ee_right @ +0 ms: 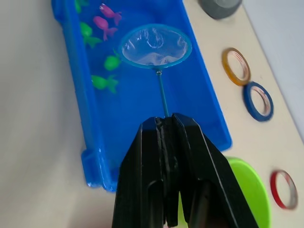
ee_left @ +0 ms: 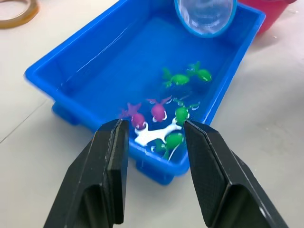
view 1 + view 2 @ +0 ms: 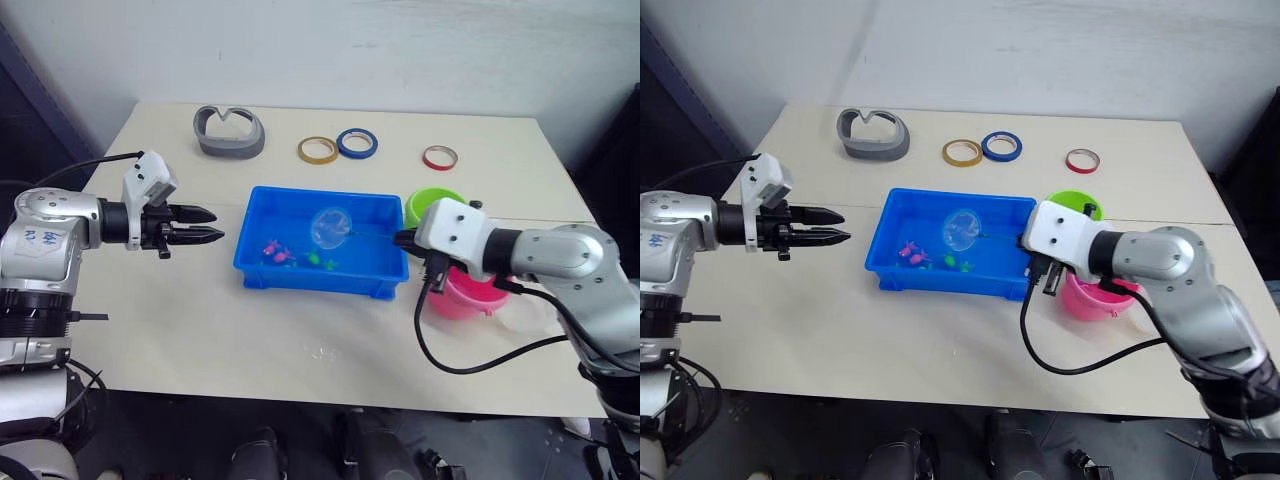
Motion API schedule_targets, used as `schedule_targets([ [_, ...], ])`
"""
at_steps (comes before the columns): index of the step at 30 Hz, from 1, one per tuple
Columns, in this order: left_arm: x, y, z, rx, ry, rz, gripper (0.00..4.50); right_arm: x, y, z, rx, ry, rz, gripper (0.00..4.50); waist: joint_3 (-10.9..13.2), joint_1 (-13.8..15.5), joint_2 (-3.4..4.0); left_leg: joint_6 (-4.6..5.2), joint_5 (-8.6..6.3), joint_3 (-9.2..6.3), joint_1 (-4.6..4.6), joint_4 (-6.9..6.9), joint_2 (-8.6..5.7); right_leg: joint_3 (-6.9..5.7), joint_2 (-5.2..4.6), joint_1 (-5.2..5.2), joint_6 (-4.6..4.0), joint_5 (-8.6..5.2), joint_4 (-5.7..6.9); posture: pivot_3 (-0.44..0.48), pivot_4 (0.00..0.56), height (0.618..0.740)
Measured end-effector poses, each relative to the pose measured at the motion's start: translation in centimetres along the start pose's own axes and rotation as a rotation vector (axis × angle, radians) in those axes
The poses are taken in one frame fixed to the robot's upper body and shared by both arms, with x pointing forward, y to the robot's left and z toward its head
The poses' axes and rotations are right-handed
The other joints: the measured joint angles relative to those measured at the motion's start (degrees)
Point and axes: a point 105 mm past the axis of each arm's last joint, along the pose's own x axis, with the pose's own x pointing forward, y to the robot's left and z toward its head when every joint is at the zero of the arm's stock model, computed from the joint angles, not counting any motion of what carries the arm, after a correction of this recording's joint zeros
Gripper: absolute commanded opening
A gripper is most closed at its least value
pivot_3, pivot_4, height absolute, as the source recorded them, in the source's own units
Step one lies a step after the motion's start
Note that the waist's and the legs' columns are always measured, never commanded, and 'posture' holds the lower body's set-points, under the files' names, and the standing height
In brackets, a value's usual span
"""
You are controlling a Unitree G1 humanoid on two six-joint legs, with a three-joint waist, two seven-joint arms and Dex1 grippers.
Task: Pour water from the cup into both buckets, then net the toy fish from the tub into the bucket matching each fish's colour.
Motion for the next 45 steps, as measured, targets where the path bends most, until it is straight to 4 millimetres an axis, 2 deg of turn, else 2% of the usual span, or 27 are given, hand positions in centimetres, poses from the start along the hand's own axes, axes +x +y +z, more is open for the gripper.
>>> schedule_targets([
  [6,-0.6,-0.6,0.0,-0.018,0.001,0.015,2.12,2.8,1.0,-1.0,-0.006,0.0,0.037,0.0,0.0,-0.3,-0.05,0.0,0.0,0.03,0.02,0.0,0.01,0.02,0.02,-0.01,0.0,0.0,0.04,0.0,0.15,0.738],
  [19,-0.7,-1.2,0.3,-0.027,-0.002,0.019,2.12,6.8,1.8,-1.7,-0.06,0.022,0.015,0.0,0.0,-0.5,-0.05,-0.02,0.01,0.04,0.02,0.0,0.02,0.02,0.03,-0.02,0.0,0.0,0.05,0.0,0.15,0.738],
  [27,-1.3,-1.1,-0.6,-0.046,0.029,0.041,2.12,7.9,3.0,-1.1,-0.066,-0.005,0.05,0.0,0.0,-0.5,-0.06,-0.02,0.01,0.03,0.02,0.0,0.02,0.01,0.03,-0.02,0.0,0.0,0.06,0.0,0.15,0.738],
  [35,-1.6,-1.0,-0.4,-0.049,0.01,0.05,2.12,8.5,4.3,0.4,-0.038,-0.056,0.106,0.0,0.0,-0.5,-0.07,-0.02,0.01,0.03,0.02,0.0,0.02,0.01,0.03,-0.02,0.0,0.0,0.07,0.0,0.15,0.738],
  [41,-1.4,-1.4,-0.1,-0.041,0.005,0.038,2.12,8.9,4.5,1.1,0.139,-0.085,0.119,0.0,0.0,-0.5,-0.07,-0.02,0.01,0.02,0.02,0.0,0.02,0.0,0.02,-0.02,-0.01,0.0,0.07,0.0,0.15,0.738],
  [45,-1.5,-1.4,-0.2,-0.045,0.005,0.044,2.12,8.6,3.9,0.5,0.246,-0.068,0.101,0.0,-0.1,-0.4,-0.08,-0.02,0.01,0.02,0.01,0.0,0.02,0.0,0.01,-0.02,-0.01,0.0,0.05,0.0,0.15,0.738],
])
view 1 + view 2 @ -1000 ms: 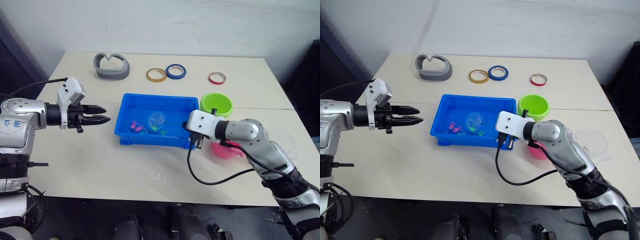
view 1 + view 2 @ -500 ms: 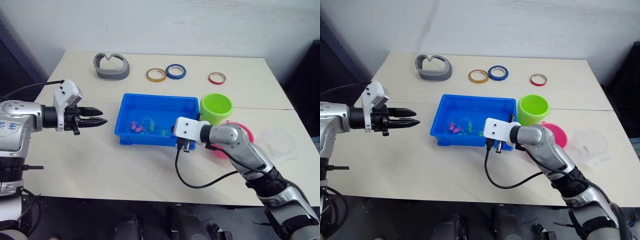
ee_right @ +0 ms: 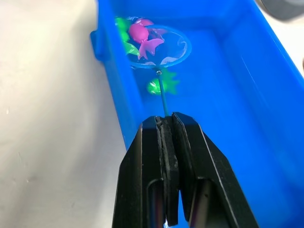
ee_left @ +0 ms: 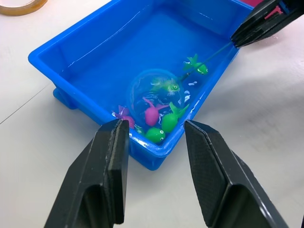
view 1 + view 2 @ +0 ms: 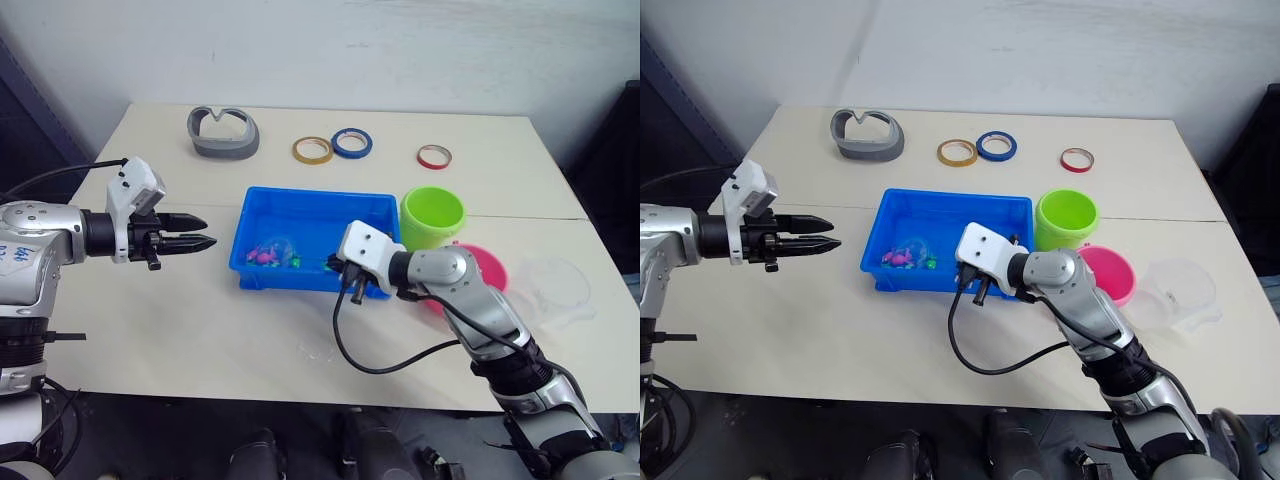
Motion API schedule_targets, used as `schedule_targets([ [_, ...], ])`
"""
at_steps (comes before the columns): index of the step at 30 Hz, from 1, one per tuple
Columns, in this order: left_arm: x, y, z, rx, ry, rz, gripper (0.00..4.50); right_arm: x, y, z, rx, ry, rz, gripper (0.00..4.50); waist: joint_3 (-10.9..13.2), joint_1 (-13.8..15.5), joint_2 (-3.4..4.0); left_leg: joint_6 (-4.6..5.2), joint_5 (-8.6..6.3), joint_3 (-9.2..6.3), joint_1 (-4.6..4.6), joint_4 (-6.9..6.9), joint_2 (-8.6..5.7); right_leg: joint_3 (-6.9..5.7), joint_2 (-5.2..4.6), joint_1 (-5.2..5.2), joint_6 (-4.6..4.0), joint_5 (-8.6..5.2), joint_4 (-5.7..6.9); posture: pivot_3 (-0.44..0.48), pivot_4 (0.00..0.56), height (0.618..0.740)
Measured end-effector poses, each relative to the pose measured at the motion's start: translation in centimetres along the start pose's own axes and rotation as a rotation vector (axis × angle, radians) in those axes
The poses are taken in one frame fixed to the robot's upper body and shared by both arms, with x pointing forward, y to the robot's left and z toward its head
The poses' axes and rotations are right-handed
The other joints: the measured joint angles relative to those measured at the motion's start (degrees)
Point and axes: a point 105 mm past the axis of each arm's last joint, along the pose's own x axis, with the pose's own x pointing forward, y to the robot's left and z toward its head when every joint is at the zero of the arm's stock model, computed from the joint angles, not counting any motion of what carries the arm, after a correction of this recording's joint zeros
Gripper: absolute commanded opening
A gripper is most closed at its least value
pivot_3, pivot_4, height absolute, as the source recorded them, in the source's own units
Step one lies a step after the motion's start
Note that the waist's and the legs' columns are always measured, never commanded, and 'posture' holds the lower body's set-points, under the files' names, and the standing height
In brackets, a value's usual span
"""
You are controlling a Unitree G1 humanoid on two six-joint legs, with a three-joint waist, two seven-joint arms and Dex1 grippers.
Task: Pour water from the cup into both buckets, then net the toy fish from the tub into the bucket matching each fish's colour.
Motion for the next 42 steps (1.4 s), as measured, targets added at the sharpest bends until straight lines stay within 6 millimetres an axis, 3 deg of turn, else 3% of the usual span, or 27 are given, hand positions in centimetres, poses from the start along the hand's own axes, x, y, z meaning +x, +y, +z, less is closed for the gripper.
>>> schedule_targets([
  [9,0.0,0.0,0.0,-0.001,-0.001,-0.002,2.12,-0.4,-0.4,0.0,0.093,-0.001,-0.018,0.0,0.0,0.0,0.0,0.0,0.0,0.0,-0.01,0.0,-0.01,0.0,0.01,0.0,0.0,0.0,-0.02,0.0,0.15,0.738],
  [17,0.0,-0.1,0.0,0.0,-0.002,-0.012,2.12,-1.7,-2.6,1.2,0.053,-0.025,-0.091,0.0,0.0,-0.1,0.0,0.0,0.0,0.0,-0.01,-0.02,0.0,0.0,0.01,0.0,0.0,0.0,-0.03,0.0,0.15,0.738],
  [26,1.6,-0.7,1.7,0.045,-0.042,-0.073,2.12,-3.4,-2.3,2.6,-0.043,-0.044,-0.073,0.0,0.0,0.1,-0.03,0.03,-0.02,0.0,-0.06,-0.03,-0.01,0.0,0.01,-0.01,0.0,0.0,-0.08,0.0,0.15,0.738],
  [37,2.1,-0.4,1.3,0.027,-0.038,-0.099,2.12,-3.9,-2.6,2.4,-0.054,-0.026,-0.081,0.0,0.0,-0.1,-0.03,0.02,-0.01,-0.01,-0.06,-0.03,0.0,-0.01,0.0,-0.02,0.0,0.0,-0.08,0.0,0.15,0.738],
  [42,3.6,-1.4,3.3,0.068,-0.091,-0.186,2.12,-6.2,-4.0,2.4,-0.065,-0.013,-0.129,0.0,0.0,0.5,-0.04,0.05,-0.03,-0.04,-0.12,-0.03,-0.03,-0.05,-0.02,0.0,0.0,0.0,-0.16,0.0,0.15,0.738],
])
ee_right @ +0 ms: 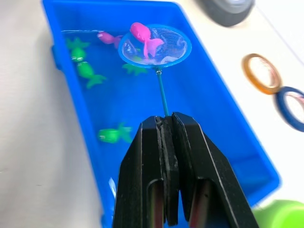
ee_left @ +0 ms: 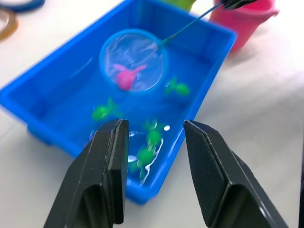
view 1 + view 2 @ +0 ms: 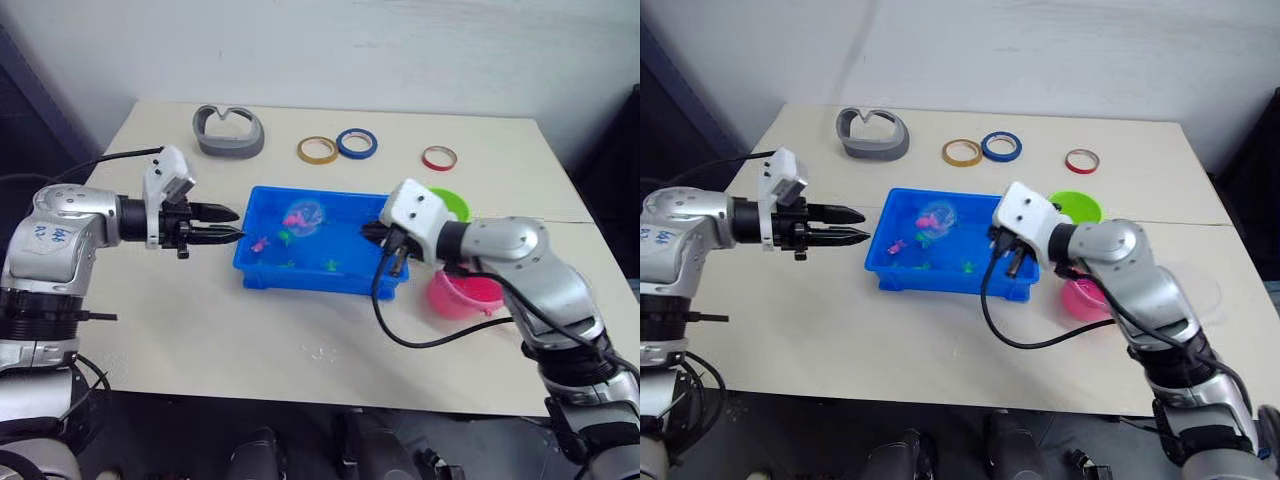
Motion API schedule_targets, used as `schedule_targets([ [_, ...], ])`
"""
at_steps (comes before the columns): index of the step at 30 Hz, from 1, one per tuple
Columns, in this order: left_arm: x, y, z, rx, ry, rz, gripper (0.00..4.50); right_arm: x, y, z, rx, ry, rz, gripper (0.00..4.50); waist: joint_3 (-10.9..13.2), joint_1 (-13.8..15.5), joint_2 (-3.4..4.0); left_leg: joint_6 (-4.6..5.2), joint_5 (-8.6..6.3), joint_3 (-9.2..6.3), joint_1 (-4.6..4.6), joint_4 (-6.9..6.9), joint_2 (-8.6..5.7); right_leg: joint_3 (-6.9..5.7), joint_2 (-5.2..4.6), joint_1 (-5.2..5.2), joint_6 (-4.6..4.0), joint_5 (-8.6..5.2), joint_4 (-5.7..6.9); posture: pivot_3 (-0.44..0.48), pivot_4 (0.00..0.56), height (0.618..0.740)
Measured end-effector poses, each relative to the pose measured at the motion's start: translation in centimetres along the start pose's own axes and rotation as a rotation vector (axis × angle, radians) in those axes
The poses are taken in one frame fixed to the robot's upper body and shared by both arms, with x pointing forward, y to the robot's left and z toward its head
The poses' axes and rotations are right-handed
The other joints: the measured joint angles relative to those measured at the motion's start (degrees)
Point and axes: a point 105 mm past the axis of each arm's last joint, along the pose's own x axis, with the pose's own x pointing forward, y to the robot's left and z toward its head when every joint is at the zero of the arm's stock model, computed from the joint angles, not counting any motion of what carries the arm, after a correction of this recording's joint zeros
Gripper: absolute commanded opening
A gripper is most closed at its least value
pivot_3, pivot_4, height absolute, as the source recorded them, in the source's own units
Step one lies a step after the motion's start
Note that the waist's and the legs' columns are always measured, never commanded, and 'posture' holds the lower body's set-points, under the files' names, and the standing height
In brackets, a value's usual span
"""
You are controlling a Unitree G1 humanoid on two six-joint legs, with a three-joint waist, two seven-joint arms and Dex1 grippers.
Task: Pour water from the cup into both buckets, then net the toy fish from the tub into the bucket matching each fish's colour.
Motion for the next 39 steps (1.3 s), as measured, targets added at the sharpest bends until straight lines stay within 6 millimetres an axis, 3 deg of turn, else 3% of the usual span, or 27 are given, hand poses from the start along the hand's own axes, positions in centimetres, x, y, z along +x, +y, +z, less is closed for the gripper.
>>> schedule_targets([
  [2,1.2,-0.3,0.8,0.019,-0.023,-0.06,2.12,-1.7,-0.9,-0.1,-0.01,0.013,-0.03,0.0,0.0,0.1,0.0,0.01,-0.01,0.0,-0.01,0.0,0.0,-0.01,0.0,0.0,0.0,0.0,-0.03,0.0,0.15,0.738],
  [4,1.5,-0.4,0.6,0.018,-0.024,-0.079,2.12,-2.2,-1.2,0.1,-0.014,0.007,-0.046,0.0,0.0,-0.2,0.0,0.01,-0.01,0.03,0.02,0.0,0.02,0.03,0.02,0.01,0.0,0.0,-0.02,0.0,0.15,0.738],
  [5,3.6,-0.7,1.7,0.048,-0.057,-0.151,2.12,-4.4,-1.1,-0.9,0.006,0.061,-0.044,0.0,0.0,0.1,0.05,-0.01,0.0,-0.01,0.0,0.0,0.01,-0.01,0.04,0.0,0.0,0.0,0.02,0.0,0.15,0.738],
  [7,3.9,-0.8,1.9,0.059,-0.062,-0.164,2.12,-5.1,-1.3,-0.5,-0.001,0.058,-0.056,0.0,0.0,0.1,0.05,-0.01,0.0,-0.02,0.01,0.0,0.03,-0.01,0.05,0.0,0.0,0.0,0.0,0.0,0.15,0.738],
  [11,5.7,-0.7,2.8,0.09,-0.089,-0.224,2.12,-9.0,-1.9,-0.2,-0.017,0.11,-0.12,0.0,0.1,-0.1,0.12,0.0,-0.01,0.02,0.03,-0.02,0.02,0.04,0.04,0.01,0.01,0.0,-0.03,0.0,0.15,0.738],
  [20,8.9,-1.3,4.3,0.143,-0.138,-0.347,2.12,-14.6,-1.2,-2.8,0.056,0.297,-0.25,0.0,0.1,0.3,0.13,-0.01,0.0,-0.02,-0.01,-0.03,0.01,0.04,0.06,0.02,0.01,0.0,-0.05,0.0,0.15,0.738],
  [26,9.9,-1.3,4.6,0.159,-0.148,-0.382,2.12,-18.9,-0.9,-4.4,0.106,0.415,-0.349,0.0,0.1,0.5,0.12,-0.01,0.0,0.02,0.04,-0.03,0.0,0.1,0.1,0.03,0.05,0.02,-0.04,0.0,0.15,0.738],
  [31,10.5,-1.3,4.6,0.161,-0.153,-0.399,2.12,-21.4,-0.3,-4.9,0.105,0.497,-0.394,0.0,0.1,0.5,0.12,-0.03,0.01,0.01,0.05,-0.04,0.0,0.1,0.13,0.05,0.05,0.02,-0.04,0.0,0.15,0.738],
  [39,10.8,-1.0,4.5,0.162,-0.142,-0.393,2.12,-21.4,1.1,-5.4,-0.039,0.581,-0.346,0.0,0.1,0.4,0.11,-0.04,0.02,0.01,0.07,-0.03,-0.01,0.11,0.14,0.05,0.07,0.03,-0.04,0.0,0.15,0.738],
])
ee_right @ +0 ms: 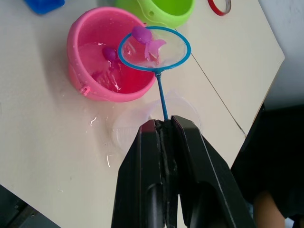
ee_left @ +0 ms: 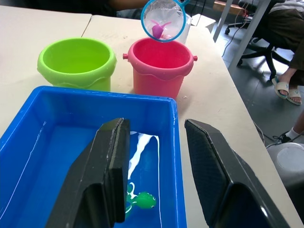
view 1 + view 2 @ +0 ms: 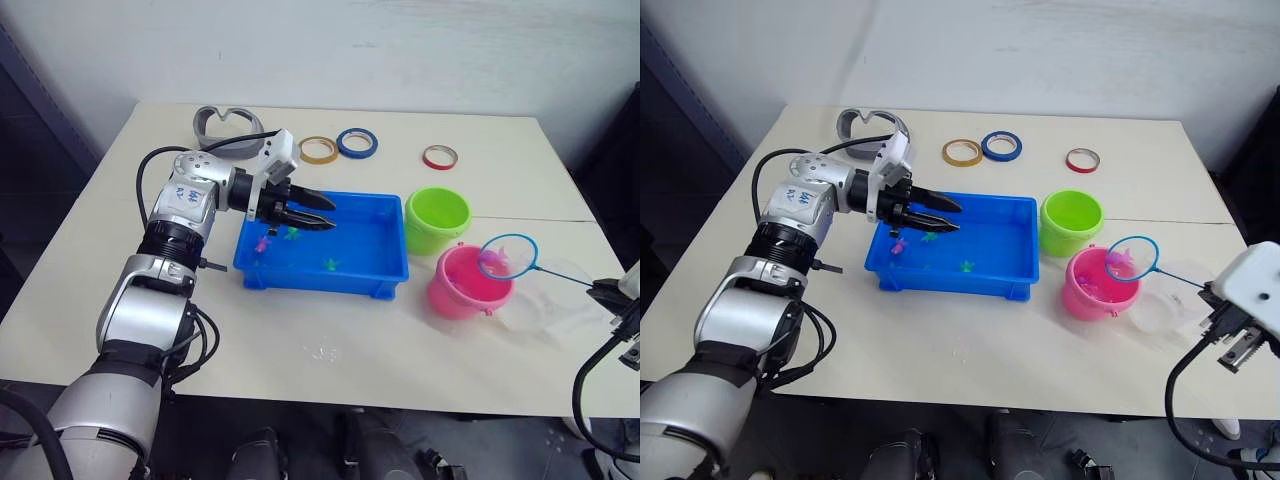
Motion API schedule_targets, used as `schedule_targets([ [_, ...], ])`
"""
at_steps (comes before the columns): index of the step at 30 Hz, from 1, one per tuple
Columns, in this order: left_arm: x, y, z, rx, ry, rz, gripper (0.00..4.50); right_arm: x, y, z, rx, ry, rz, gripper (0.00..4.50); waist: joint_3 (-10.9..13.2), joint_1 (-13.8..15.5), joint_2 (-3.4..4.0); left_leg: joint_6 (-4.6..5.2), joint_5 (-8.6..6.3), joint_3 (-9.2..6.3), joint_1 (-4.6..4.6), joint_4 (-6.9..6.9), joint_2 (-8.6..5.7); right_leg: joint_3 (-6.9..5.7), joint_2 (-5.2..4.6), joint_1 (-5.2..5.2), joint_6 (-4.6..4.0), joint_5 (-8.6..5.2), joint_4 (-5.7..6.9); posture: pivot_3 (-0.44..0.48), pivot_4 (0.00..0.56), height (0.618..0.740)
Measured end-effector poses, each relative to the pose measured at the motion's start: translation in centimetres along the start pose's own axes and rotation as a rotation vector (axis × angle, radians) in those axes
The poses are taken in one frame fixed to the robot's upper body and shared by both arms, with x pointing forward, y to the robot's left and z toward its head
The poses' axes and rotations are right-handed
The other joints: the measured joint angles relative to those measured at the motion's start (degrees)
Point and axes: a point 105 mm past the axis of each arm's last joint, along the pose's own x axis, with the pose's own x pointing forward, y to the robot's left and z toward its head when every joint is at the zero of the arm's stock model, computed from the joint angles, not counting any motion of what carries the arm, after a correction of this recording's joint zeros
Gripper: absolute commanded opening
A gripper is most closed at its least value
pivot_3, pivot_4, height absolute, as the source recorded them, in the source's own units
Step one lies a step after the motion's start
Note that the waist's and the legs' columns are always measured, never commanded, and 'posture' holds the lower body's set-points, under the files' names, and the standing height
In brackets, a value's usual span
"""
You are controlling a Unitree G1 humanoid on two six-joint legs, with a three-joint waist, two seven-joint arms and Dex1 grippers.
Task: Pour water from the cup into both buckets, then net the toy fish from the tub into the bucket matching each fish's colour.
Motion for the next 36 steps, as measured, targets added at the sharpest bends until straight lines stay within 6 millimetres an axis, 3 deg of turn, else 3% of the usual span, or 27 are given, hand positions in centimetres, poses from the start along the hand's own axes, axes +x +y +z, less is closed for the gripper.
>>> schedule_targets([
  [4,0.0,0.0,0.2,0.014,0.0,-0.002,2.12,0.9,0.7,-0.4,-0.153,0.046,-0.004,0.0,0.0,0.0,0.0,0.0,0.0,0.01,0.0,0.0,0.0,0.0,0.0,0.0,0.0,0.0,0.0,0.0,0.15,0.738],
  [11,-0.2,0.0,0.2,0.014,0.005,0.0,2.12,1.7,0.8,0.9,-0.506,0.045,-0.049,0.0,0.0,-0.1,0.0,-0.03,0.02,0.02,0.03,0.0,-0.01,0.0,0.01,0.0,0.0,0.0,0.02,0.0,0.15,0.738],
  [20,-0.4,0.1,0.1,0.014,0.01,0.006,2.12,2.2,0.5,1.5,-0.771,0.049,-0.058,0.0,0.0,0.0,0.0,-0.04,0.02,0.04,0.05,0.01,-0.02,0.0,0.02,0.01,0.0,0.0,0.03,0.0,0.15,0.738],
  [28,-0.7,0.2,0.1,0.01,0.013,0.016,2.12,1.9,0.1,1.9,-0.72,0.027,-0.059,0.0,0.0,-0.1,-0.01,-0.04,0.03,0.05,0.1,0.03,0.0,0.01,0.02,0.03,0.0,0.0,0.06,0.0,0.15,0.738],
  [31,-1.7,0.6,-0.2,-0.002,0.025,0.063,2.12,1.2,-1.6,3.9,-0.605,-0.047,-0.11,0.0,0.0,-0.7,0.01,-0.07,0.04,0.06,0.15,0.04,0.0,0.05,0.01,0.04,-0.01,0.0,0.17,0.0,0.15,0.738],
  [36,-6.0,1.5,-2.2,-0.066,0.077,0.245,2.12,1.6,-2.5,8.2,-0.465,-0.253,-0.105,0.0,0.0,-1.5,0.01,-0.14,0.08,0.01,0.22,0.0,0.04,0.04,0.01,0.03,-0.08,-0.04,0.3,0.0,0.15,0.738],
])
